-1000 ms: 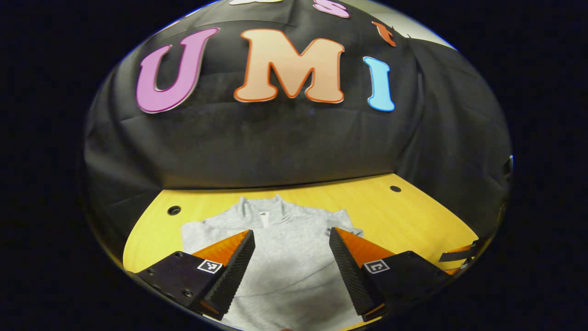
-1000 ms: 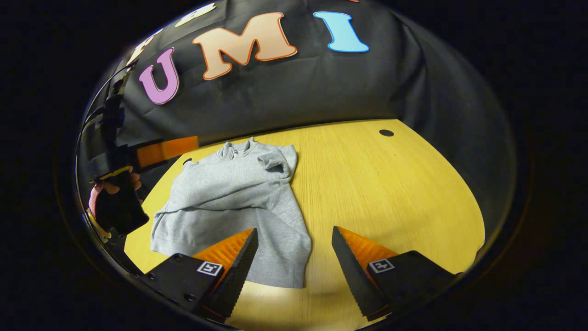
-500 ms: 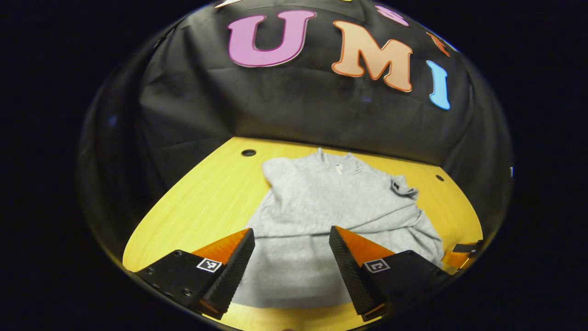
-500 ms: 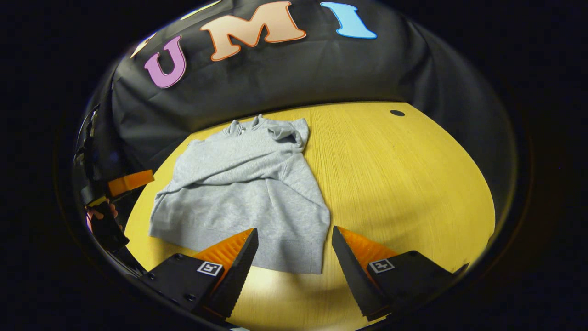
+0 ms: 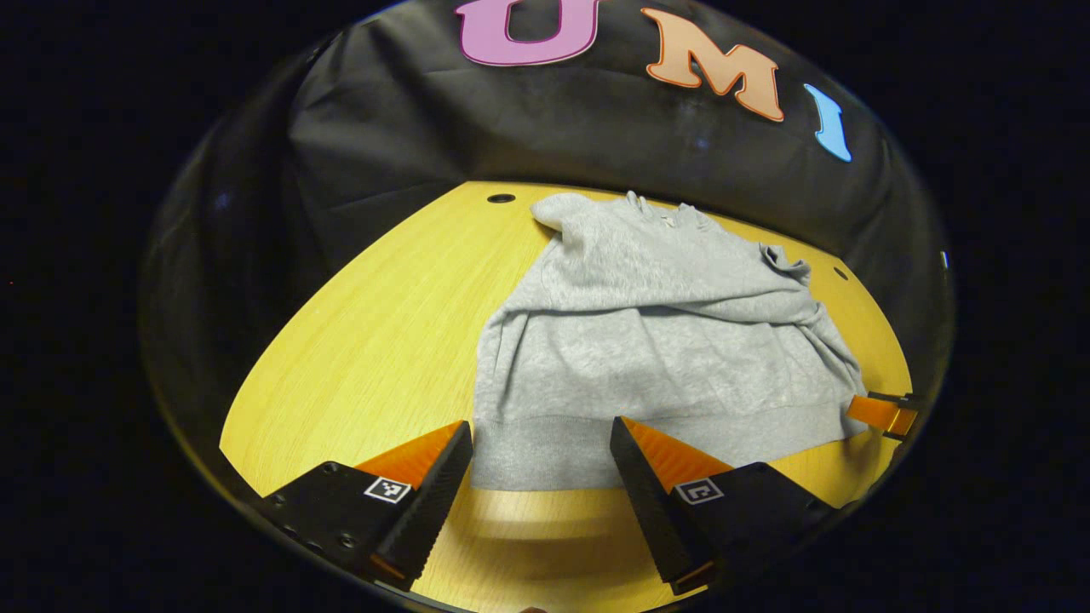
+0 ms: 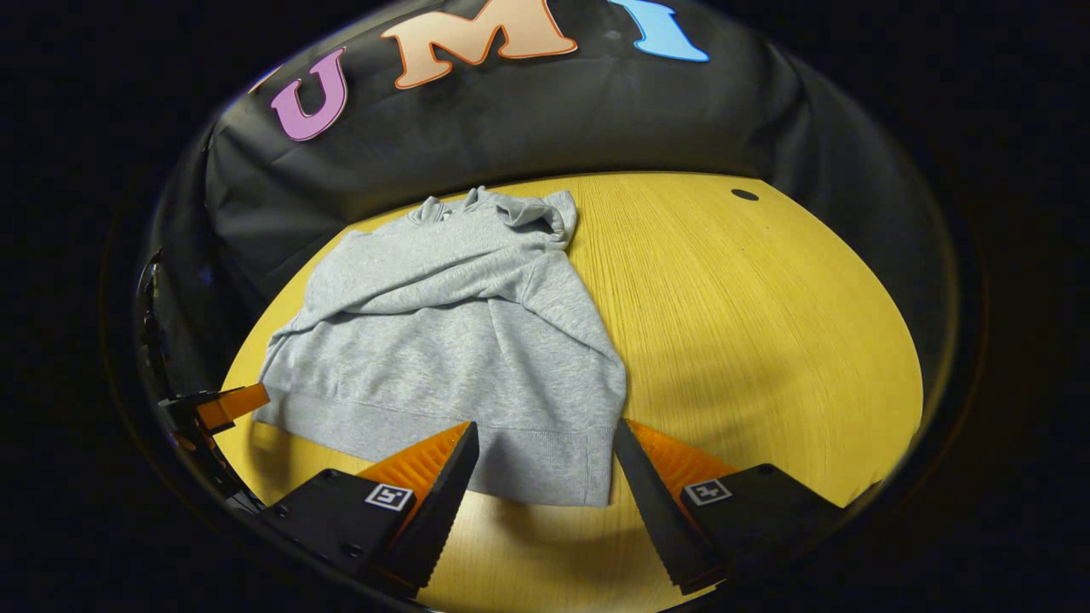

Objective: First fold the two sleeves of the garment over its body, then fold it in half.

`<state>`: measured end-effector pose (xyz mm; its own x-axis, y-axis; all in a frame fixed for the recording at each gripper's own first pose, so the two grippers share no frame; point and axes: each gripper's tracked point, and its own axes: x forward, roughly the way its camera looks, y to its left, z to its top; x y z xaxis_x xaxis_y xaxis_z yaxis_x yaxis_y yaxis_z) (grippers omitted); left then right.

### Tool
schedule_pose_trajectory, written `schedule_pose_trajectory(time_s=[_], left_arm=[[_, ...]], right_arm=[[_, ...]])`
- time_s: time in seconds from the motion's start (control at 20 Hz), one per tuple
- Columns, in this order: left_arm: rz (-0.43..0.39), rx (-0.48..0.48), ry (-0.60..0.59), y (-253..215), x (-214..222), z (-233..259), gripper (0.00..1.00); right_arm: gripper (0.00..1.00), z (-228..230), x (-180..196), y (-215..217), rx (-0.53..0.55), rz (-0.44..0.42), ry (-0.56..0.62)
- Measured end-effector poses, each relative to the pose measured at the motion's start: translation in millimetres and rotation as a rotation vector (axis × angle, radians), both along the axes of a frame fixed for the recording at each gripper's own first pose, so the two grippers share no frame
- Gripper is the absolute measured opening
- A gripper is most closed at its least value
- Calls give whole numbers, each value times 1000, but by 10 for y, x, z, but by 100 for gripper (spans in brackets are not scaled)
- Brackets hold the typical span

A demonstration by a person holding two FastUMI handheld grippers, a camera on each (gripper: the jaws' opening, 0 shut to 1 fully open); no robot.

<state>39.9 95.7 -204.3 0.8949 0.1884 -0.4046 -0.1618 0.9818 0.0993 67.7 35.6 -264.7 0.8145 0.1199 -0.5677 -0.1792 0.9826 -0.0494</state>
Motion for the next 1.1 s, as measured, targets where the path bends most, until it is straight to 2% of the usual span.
schedule_pose_trajectory(time_s=[0.25,0.3,0.35,0.45,0.55,0.6,0.65,0.7,0.75,0.85,0.9,0.95,1.0,1.05,1.1], left_arm=[[9,11,11,27,17,-97,96],[5,17,20,31,15,-122,96],[1,21,10,33,26,-112,96],[10,0,8,22,21,-128,97],[8,-4,-3,17,35,-146,96],[-6,5,-12,14,47,-135,100],[-26,1,-14,-17,34,-131,96],[-39,-1,-18,-51,33,-127,87],[-51,-1,-15,-77,50,-155,81],[-78,-20,-16,-178,79,-156,61],[-92,-22,-14,-228,85,-162,43],[-99,-25,-14,-265,100,-175,34],[-99,-24,-14,-279,109,-176,16],[-100,-25,-15,-284,106,-174,12],[-101,-25,-8,-287,105,-175,6]], right_arm=[[99,-16,5,8,-49,8,-34],[96,-22,9,9,-62,12,-37],[99,-36,3,18,-77,18,-40],[97,-38,4,6,-92,20,-47],[87,-38,0,18,-79,16,-50],[85,-44,1,24,-75,20,-48],[77,-43,-7,29,-68,16,-47],[71,-51,4,34,-68,17,-46],[70,-54,-6,58,-60,33,-42],[41,-62,-29,134,-24,33,-24],[38,-92,-55,141,-9,21,-1],[23,-61,-34,161,5,17,-4],[22,-95,-37,151,9,12,8],[16,-85,-35,160,7,16,4],[17,-97,-38,163,2,19,4]])
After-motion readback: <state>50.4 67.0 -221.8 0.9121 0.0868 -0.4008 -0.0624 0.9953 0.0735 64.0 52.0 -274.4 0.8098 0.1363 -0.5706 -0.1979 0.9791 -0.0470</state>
